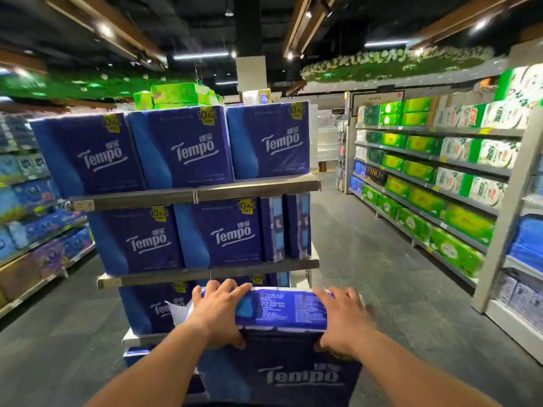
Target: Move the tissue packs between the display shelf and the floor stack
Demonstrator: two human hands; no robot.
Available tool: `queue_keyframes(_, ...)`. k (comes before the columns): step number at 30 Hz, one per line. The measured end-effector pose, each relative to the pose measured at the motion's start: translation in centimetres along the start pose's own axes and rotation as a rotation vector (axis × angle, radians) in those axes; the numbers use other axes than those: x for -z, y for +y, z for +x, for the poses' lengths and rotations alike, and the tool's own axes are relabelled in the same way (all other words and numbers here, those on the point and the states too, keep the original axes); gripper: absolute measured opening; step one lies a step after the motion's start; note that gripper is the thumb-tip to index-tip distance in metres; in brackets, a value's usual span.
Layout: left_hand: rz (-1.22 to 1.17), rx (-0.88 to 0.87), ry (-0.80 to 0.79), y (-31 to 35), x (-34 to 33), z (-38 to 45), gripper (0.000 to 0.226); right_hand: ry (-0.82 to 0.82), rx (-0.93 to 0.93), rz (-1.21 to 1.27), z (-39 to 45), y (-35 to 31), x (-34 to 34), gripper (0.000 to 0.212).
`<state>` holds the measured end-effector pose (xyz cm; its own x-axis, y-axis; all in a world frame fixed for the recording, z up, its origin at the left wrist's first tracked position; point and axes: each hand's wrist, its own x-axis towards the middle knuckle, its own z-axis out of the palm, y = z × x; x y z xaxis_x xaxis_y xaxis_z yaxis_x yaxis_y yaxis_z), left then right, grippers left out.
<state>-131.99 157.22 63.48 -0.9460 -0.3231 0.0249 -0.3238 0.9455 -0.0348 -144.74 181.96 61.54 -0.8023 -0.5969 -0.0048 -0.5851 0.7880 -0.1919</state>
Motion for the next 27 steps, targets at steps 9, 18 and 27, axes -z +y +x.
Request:
queue_keyframes(9, 0.032, -0.028, 0.631, 2.4, 19.1, 1.8, 0.122, 0.655, 0.114, -0.146, 0.6, 0.0, 20.0, 0.096)
queue_keyframes(18, 0.078, -0.065, 1.023, 3.2, 29.6, 4.3, 0.110, 1.070, 0.190, -0.197, 4.2, 0.7, 30.7, 0.092)
queue_keyframes(27, 0.056, -0.063, 1.024, -0.7, 29.2, 14.3, 0.107, 0.997, 0.202, -0.211, 14.9, -0.4, 31.7, 0.096)
